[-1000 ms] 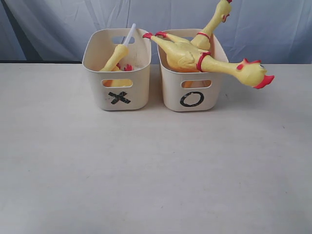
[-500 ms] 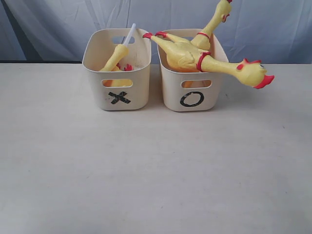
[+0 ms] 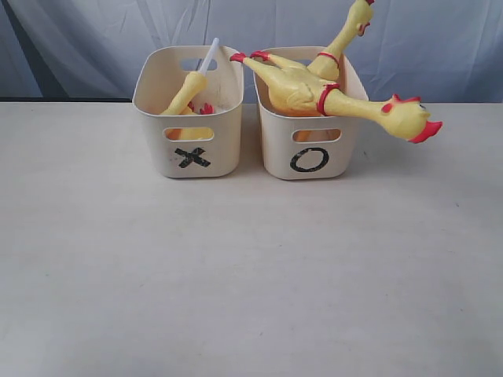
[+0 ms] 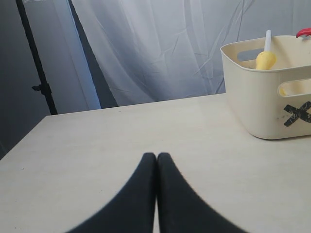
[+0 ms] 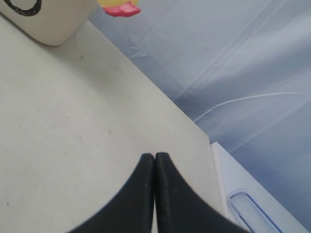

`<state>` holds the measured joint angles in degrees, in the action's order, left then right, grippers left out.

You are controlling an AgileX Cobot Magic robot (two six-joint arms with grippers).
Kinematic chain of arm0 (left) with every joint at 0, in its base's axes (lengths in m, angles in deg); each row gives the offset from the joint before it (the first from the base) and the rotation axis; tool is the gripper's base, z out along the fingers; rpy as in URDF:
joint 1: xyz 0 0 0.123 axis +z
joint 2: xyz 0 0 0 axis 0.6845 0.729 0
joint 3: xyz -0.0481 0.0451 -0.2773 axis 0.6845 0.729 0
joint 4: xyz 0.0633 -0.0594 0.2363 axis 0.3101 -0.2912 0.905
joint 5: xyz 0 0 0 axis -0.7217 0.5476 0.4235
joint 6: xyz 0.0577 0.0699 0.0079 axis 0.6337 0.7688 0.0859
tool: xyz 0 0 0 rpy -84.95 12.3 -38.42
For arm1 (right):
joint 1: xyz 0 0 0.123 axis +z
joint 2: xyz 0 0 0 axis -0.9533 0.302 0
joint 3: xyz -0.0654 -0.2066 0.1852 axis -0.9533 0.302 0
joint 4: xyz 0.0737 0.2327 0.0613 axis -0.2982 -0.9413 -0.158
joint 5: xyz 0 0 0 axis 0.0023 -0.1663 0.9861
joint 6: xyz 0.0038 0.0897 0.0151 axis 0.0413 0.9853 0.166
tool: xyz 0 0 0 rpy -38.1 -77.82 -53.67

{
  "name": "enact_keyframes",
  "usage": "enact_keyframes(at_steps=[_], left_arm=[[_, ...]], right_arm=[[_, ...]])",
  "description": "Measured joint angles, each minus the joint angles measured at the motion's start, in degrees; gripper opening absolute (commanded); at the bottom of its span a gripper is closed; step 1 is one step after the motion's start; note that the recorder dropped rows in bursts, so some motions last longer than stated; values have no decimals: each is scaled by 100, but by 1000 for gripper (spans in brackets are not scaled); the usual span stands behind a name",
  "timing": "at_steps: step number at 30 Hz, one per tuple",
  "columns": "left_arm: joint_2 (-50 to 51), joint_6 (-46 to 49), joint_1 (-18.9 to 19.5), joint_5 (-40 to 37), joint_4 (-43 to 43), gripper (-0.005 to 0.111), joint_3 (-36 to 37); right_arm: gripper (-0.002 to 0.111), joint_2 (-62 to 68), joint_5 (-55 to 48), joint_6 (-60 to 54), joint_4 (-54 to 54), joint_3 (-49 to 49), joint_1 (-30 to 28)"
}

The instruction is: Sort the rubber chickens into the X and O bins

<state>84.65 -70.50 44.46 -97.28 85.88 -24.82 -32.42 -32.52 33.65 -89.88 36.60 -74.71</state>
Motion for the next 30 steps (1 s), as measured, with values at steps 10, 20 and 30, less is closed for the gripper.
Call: enact_keyframes(at_steps=[10, 20, 30], left_arm=[[0, 0, 0, -4, 0, 0, 0], [0, 0, 0, -198, 0, 0, 0], [0, 0, 0, -208, 0, 0, 0]], right_arm=[[0, 0, 56, -542, 47, 0, 0], [0, 0, 56, 497, -12, 0, 0], [0, 0, 56, 2376, -12, 0, 0]])
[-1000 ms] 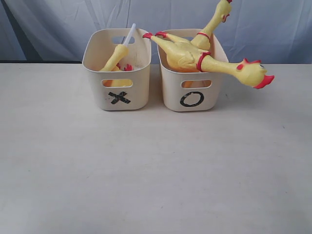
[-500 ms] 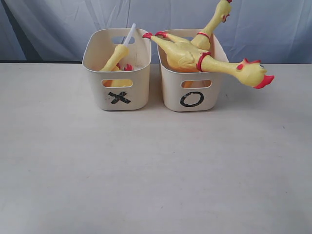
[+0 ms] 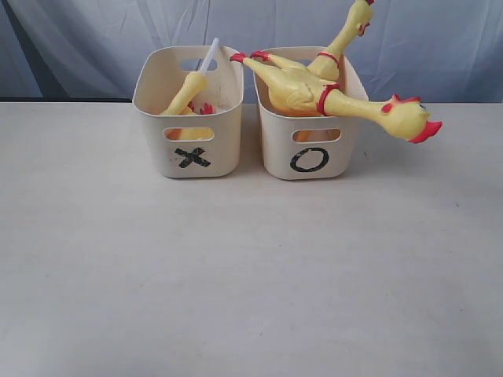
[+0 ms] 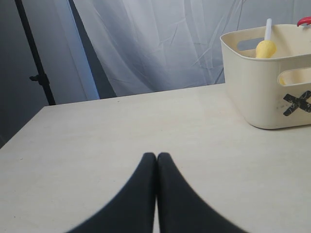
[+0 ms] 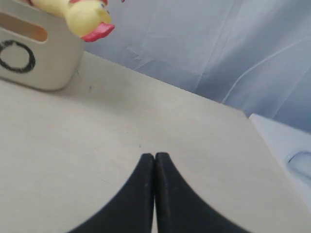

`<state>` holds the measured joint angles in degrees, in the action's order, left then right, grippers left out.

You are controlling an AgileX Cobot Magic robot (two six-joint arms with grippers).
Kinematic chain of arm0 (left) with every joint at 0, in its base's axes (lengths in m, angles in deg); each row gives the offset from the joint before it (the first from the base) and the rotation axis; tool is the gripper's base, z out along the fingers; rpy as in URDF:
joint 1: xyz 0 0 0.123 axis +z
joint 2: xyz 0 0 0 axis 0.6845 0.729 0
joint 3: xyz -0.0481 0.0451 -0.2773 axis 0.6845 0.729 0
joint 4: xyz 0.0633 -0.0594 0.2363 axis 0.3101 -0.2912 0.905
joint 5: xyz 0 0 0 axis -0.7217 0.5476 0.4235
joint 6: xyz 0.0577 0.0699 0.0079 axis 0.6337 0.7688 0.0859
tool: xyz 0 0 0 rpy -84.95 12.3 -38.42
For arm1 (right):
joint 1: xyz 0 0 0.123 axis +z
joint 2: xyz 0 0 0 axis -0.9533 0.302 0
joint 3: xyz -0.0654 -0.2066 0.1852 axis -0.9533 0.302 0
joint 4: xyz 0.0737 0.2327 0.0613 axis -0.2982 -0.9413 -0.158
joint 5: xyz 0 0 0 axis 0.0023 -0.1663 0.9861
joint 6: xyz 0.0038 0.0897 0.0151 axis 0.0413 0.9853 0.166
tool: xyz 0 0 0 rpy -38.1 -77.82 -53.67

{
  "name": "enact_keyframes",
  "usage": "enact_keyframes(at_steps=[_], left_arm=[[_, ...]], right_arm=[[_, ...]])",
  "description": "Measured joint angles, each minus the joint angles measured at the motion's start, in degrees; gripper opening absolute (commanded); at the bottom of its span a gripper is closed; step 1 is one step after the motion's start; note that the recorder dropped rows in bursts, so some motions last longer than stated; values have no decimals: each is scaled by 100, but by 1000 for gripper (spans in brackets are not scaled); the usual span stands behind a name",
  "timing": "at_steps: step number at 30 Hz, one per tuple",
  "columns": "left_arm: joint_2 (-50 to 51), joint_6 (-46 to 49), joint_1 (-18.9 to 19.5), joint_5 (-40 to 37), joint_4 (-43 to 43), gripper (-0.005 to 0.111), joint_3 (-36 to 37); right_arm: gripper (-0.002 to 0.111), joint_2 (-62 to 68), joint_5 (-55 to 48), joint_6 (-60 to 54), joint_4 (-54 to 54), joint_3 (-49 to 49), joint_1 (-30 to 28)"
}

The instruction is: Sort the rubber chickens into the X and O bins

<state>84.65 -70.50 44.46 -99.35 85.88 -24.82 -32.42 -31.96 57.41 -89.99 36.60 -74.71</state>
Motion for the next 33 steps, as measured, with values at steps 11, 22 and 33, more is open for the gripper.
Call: enact_keyframes(at_steps=[11, 22, 33], left_arm=[[0, 0, 0, 0, 0, 0, 0], [0, 0, 0, 0, 0, 0, 0], [0, 0, 0, 0, 0, 0, 0]], right_arm=[[0, 0, 0, 2722, -37, 0, 0], [0, 0, -61, 2160, -37, 0, 0], [0, 0, -81, 2130, -37, 0, 0]])
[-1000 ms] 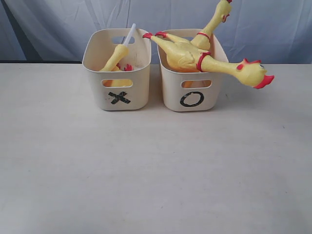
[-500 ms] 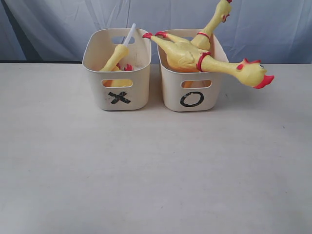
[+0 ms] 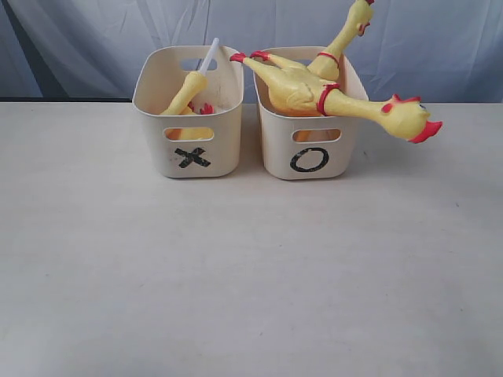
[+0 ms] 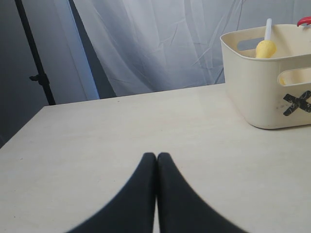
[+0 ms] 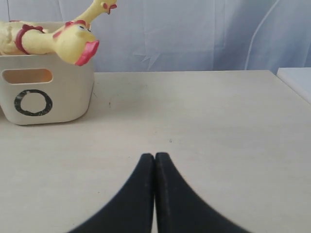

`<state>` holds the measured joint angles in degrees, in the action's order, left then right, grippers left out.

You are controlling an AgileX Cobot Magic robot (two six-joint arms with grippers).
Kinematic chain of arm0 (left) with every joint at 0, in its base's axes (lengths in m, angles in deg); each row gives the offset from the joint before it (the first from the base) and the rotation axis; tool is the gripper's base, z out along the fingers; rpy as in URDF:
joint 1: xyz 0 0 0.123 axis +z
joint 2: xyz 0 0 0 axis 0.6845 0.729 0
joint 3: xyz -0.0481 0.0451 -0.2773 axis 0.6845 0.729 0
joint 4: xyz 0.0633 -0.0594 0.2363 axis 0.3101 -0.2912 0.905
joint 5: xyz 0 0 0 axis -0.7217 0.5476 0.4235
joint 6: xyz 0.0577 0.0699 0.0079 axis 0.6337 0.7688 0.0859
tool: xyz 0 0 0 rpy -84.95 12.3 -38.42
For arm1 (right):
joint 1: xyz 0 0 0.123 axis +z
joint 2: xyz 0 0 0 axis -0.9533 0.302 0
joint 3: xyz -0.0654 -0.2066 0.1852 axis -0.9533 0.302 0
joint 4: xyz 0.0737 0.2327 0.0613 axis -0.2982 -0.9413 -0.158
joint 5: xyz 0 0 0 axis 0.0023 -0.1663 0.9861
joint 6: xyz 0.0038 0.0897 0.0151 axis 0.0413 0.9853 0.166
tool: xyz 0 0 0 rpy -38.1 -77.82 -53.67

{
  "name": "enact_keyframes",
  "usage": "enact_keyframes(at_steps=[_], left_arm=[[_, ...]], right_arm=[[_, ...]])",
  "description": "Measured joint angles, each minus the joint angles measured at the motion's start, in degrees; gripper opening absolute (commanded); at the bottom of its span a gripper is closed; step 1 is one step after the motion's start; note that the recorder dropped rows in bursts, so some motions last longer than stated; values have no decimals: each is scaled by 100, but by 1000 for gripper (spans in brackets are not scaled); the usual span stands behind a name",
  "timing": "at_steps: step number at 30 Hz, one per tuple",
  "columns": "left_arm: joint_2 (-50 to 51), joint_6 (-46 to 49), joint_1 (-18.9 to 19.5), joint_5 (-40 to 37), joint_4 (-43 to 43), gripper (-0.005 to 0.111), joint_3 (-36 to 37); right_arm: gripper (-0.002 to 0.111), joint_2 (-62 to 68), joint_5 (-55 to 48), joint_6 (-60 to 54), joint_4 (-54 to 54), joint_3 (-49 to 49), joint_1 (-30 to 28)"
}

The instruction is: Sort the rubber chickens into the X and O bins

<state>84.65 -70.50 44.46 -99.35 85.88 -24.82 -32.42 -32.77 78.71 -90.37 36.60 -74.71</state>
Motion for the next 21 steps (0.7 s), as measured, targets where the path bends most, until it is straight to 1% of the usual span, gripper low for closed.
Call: enact_keyframes(at_steps=[11, 21], left_arm=[[0, 0, 0, 0, 0, 0, 0], [0, 0, 0, 0, 0, 0, 0]], right_arm=[[0, 0, 0, -1, 0, 0, 17], [0, 0, -5, -1, 0, 0, 762]])
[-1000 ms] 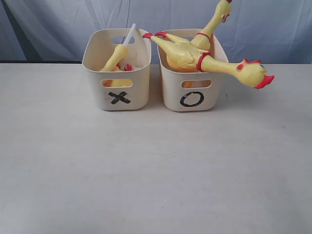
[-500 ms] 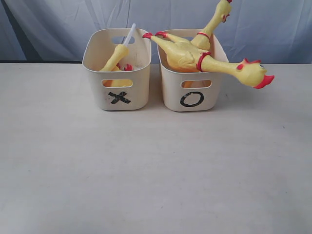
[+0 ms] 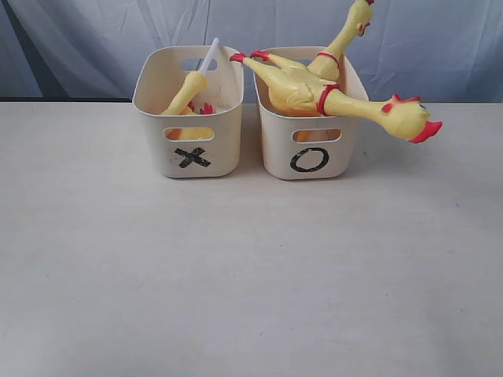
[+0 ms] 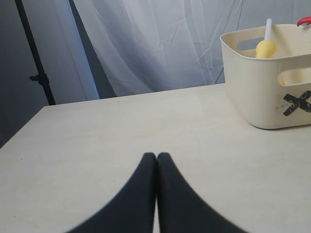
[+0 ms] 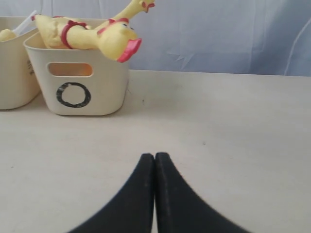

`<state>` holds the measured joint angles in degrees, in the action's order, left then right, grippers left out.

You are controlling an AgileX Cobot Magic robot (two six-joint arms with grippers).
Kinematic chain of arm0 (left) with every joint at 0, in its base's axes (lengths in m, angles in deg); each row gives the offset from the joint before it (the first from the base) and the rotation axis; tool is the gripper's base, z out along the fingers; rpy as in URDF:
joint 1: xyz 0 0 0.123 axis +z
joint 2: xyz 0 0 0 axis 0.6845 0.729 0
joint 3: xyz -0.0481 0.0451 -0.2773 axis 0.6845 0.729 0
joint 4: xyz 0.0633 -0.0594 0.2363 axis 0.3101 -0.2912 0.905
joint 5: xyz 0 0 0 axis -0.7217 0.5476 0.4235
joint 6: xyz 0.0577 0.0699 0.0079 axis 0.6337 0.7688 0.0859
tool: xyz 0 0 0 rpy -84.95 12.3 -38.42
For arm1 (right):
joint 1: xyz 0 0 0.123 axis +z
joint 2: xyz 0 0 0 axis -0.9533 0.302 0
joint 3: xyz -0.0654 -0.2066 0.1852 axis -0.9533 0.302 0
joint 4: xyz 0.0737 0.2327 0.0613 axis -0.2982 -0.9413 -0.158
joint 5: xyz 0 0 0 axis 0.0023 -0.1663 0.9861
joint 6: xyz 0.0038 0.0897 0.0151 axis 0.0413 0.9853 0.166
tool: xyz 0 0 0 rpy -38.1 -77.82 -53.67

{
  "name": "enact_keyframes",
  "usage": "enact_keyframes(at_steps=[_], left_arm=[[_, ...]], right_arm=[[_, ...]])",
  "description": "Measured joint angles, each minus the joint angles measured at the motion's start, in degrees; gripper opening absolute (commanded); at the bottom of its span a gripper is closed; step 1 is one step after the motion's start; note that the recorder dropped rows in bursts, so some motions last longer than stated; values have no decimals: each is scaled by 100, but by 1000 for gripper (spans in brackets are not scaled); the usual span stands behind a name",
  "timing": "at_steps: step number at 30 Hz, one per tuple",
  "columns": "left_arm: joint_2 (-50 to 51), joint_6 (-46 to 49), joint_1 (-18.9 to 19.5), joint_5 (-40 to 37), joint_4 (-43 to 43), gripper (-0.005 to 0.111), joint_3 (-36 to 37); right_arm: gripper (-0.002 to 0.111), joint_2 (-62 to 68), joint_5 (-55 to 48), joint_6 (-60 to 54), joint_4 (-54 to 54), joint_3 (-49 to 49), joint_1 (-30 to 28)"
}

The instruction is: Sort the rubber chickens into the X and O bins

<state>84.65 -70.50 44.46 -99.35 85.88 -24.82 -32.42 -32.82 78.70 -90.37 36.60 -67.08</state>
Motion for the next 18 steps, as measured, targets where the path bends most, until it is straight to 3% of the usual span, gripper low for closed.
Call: enact_keyframes(at_steps=[4, 18], left_arm=[[0, 0, 0, 0, 0, 0, 0], [0, 0, 0, 0, 0, 0, 0]], right_arm=[[0, 0, 0, 0, 0, 0, 287], [0, 0, 0, 0, 0, 0, 319]])
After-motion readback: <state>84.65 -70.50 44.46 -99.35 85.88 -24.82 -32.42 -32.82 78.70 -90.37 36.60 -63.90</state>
